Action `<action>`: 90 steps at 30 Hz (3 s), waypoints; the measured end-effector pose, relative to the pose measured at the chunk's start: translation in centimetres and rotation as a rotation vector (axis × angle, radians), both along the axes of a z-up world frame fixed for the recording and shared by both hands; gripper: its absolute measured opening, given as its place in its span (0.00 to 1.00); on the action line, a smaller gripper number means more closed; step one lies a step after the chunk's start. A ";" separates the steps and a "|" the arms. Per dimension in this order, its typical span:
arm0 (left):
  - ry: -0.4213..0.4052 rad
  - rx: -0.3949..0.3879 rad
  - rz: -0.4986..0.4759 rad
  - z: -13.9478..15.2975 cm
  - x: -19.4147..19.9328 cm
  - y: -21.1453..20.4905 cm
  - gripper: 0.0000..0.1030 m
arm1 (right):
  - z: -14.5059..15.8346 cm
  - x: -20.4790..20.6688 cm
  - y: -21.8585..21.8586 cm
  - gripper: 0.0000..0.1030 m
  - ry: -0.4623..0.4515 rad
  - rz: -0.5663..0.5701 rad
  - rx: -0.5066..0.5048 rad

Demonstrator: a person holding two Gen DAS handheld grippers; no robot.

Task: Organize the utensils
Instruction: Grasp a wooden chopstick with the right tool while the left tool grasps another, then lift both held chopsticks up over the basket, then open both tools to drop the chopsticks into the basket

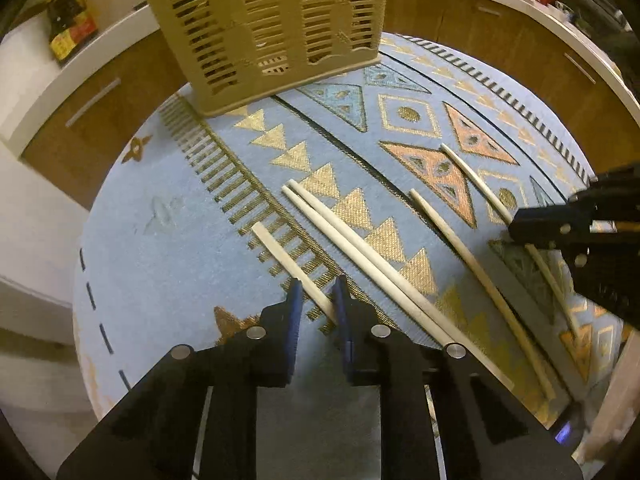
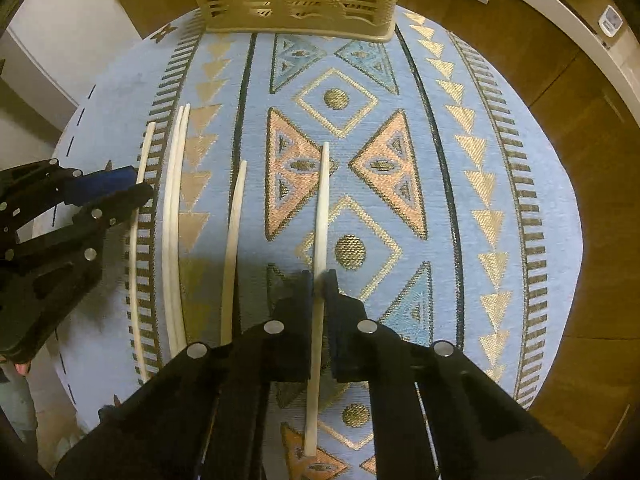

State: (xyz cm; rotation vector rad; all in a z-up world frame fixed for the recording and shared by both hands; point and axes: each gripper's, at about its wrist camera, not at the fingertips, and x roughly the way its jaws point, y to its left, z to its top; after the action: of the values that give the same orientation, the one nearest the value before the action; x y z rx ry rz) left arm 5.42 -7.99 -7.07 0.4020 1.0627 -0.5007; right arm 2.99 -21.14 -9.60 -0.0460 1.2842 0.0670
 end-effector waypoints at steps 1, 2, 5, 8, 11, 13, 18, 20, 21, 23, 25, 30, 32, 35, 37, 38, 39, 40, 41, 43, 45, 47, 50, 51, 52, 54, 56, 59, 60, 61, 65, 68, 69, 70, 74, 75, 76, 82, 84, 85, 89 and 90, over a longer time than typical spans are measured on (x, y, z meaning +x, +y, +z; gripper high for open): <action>0.001 -0.007 -0.018 0.0 0.0 0.1 0.14 | 0.0 0.1 -0.2 0.04 -0.001 0.000 0.003; 0.002 -0.013 -0.041 0.0 0.1 0.3 0.13 | 0.0 0.0 -0.5 0.04 -0.002 -0.002 0.007; 0.029 -0.039 -0.087 0.0 0.8 1.2 0.09 | 0.1 0.2 -1.6 0.04 -0.005 -0.018 0.028; 0.048 -0.034 -0.118 0.2 1.6 1.8 0.04 | 0.3 0.6 -3.0 0.04 -0.010 -0.041 0.049; 0.061 -0.023 -0.136 0.4 1.5 2.3 0.04 | 0.5 1.4 -4.4 0.04 0.009 -0.052 0.075; 0.072 -0.009 -0.118 0.3 1.9 2.3 0.05 | 0.3 1.3 -4.2 0.05 0.025 -0.045 0.082; 0.104 0.004 -0.132 0.1 2.4 1.5 0.24 | 0.4 1.9 -4.1 0.06 0.060 -0.038 0.080; 0.111 0.045 -0.154 0.0 2.6 0.7 0.27 | 0.3 1.9 -4.4 0.07 0.074 -0.031 0.080; 0.112 0.060 -0.161 -0.1 2.6 0.2 0.27 | 0.4 1.7 -4.4 0.07 0.083 -0.031 0.083; 0.126 0.089 -0.178 -0.2 2.8 -0.4 0.27 | 0.4 1.8 -4.3 0.07 0.094 -0.024 0.078; 0.135 0.110 -0.185 -0.1 2.9 -0.8 0.25 | 0.3 2.8 -3.7 0.07 0.099 -0.015 0.070; 0.056 0.168 -0.191 -0.2 1.5 -1.8 0.04 | 0.1 3.5 -2.8 0.04 0.075 -0.002 0.072; 0.050 0.136 -0.181 -0.1 1.2 -1.6 0.04 | 0.1 2.9 -3.2 0.04 0.069 -0.009 0.098; 0.024 0.017 -0.165 1.2 0.9 -0.2 0.04 | 0.7 2.1 -4.2 0.04 0.048 -0.014 0.133; 0.008 -0.037 -0.135 2.3 0.9 0.9 0.04 | 1.4 1.7 -4.5 0.04 0.024 -0.007 0.169; -0.004 -0.073 -0.117 3.0 0.9 1.4 0.04 | 1.7 1.5 -4.7 0.04 0.011 -0.004 0.183; -0.015 -0.099 -0.108 3.6 0.9 1.7 0.04 | 2.4 1.3 -4.7 0.04 -0.017 0.004 0.209; -0.037 -0.134 -0.095 4.5 0.7 2.1 0.04 | 2.8 1.1 -4.8 0.04 -0.039 0.010 0.226; -0.057 -0.160 -0.084 5.2 0.6 2.4 0.04 | 3.4 0.9 -4.9 0.04 -0.062 0.015 0.240; -0.097 -0.227 -0.062 6.9 0.5 2.9 0.04 | 4.6 0.4 -5.0 0.04 -0.119 0.030 0.282; -0.128 -0.283 -0.048 8.2 0.7 3.1 0.04 | 5.7 -0.1 -5.1 0.04 -0.168 0.042 0.326; -0.170 -0.341 -0.036 9.7 0.4 3.3 0.04 | 6.7 -0.4 -5.4 0.04 -0.211 0.051 0.380; -0.238 -0.421 -0.035 12.3 0.4 3.2 0.04 | 8.9 -1.0 -5.6 0.04 -0.281 0.057 0.483; -0.262 -0.441 -0.035 13.0 0.2 3.1 0.04 | 9.8 -0.9 -5.8 0.04 -0.317 0.058 0.514; -0.295 -0.472 -0.036 14.0 0.3 2.9 0.04 | 10.4 -0.6 -5.9 0.04 -0.343 0.060 0.537; -0.371 -0.534 -0.037 16.0 0.4 2.8 0.04 | 12.4 -0.3 -6.2 0.04 -0.416 0.064 0.586; -0.424 -0.562 -0.024 17.8 0.4 3.0 0.04 | 13.9 1.2 -5.5 0.04 -0.478 0.072 0.618; -0.512 -0.610 -0.009 20.1 1.4 2.6 0.04 | 16.3 2.1 -5.6 0.04 -0.564 0.083 0.625; -0.534 -0.626 -0.004 20.7 1.8 2.6 0.04 | 17.4 2.6 -5.7 0.04 -0.613 0.078 0.620; -0.553 -0.647 0.006 21.4 2.4 2.5 0.04 | 18.1 3.1 -5.9 0.04 -0.640 0.074 0.623; -0.598 -0.719 0.044 23.1 4.5 2.2 0.04 | 21.0 5.0 -6.4 0.04 -0.788 0.031 0.586; -0.626 -0.776 0.066 23.8 6.3 2.1 0.04 | 22.8 5.9 -7.1 0.04 -0.856 0.008 0.589; -0.638 -0.793 0.072 24.1 7.0 1.9 0.04 | 23.3 6.6 -7.5 0.04 -0.864 0.000 0.610; -0.643 -0.802 0.077 24.3 7.5 1.9 0.04 | 23.6 7.3 -7.9 0.04 -0.869 -0.006 0.630; -0.658 -0.840 0.103 24.6 9.4 1.1 0.04 | 24.8 9.3 -8.7 0.04 -0.947 -0.064 0.569; -0.668 -0.843 0.113 24.5 9.9 0.7 0.04 | 24.9 9.8 -8.7 0.04 -0.971 -0.078 0.528; -0.674 -0.846 0.121 24.3 10.4 0.6 0.04 | 25.0 9.9 -8.6 0.04 -0.994 -0.089 0.490; -0.689 -0.841 0.155 23.0 12.9 -0.5 0.04 | 23.4 12.2 -7.3 0.04 -1.027 -0.095 0.361; -0.682 -0.839 0.163 22.2 13.5 -0.7 0.04 | 22.6 12.9 -7.0 0.04 -1.024 -0.092 0.340; -0.679 -0.834 0.165 21.8 13.7 -1.0 0.04 | 22.0 13.2 -6.8 0.04 -1.028 -0.091 0.325; -0.694 -0.794 0.181 20.0 14.2 -1.7 0.04 | 20.1 13.9 -6.6 0.04 -1.023 -0.096 0.304; -0.699 -0.785 0.182 19.7 14.3 -1.8 0.04 | 19.8 13.8 -6.5 0.04 -1.033 -0.101 0.286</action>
State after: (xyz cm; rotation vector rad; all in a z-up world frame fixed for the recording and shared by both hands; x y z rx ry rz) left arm 19.68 -9.83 12.62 -0.2176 0.1748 -0.5168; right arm 16.84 -27.64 10.18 0.2084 0.2354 0.1192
